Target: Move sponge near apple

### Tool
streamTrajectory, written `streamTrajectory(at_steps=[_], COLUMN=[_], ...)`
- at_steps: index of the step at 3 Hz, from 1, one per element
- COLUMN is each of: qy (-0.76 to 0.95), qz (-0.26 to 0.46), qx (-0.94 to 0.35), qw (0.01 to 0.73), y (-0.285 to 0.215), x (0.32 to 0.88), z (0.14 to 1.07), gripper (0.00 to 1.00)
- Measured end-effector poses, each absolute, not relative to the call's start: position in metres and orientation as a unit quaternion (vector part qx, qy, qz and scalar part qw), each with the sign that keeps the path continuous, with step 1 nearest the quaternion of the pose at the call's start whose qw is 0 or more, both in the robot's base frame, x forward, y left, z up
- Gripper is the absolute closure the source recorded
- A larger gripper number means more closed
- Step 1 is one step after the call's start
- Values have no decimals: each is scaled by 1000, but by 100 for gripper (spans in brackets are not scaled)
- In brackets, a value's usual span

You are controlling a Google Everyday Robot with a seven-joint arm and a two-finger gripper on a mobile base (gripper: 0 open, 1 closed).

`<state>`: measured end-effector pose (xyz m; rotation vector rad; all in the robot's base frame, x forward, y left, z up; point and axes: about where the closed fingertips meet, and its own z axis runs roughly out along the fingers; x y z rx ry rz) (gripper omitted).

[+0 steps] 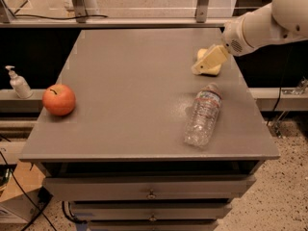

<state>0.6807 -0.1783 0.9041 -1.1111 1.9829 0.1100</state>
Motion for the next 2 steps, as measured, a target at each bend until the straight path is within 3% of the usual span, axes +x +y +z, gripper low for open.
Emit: streamTrajectory(at_steps=[2], qy=[817], qz=[31], qx=[-413], qw=[401], y=[-190], x=[715], z=[868], gripper=[0])
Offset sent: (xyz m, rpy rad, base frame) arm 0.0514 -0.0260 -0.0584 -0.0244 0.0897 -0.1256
